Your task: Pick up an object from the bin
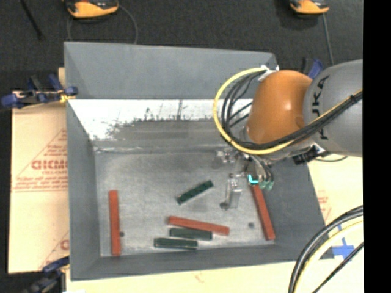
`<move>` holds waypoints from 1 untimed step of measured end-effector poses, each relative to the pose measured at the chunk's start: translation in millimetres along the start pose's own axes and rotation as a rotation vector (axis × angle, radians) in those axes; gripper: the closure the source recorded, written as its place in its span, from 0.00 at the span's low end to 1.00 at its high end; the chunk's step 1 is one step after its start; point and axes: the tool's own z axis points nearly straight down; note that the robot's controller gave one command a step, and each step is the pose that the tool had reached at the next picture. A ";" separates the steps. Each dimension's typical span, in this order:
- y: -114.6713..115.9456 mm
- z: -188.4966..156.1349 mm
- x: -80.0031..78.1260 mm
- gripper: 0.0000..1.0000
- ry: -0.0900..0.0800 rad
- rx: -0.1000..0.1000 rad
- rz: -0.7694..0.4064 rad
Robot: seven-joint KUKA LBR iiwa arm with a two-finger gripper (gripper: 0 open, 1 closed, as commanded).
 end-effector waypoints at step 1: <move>31.9 87.9 -23.2 0.00 -0.004 0.000 -0.256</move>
Offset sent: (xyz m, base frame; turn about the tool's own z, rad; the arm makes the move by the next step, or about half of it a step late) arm 0.0229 0.0325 -0.0871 -0.2582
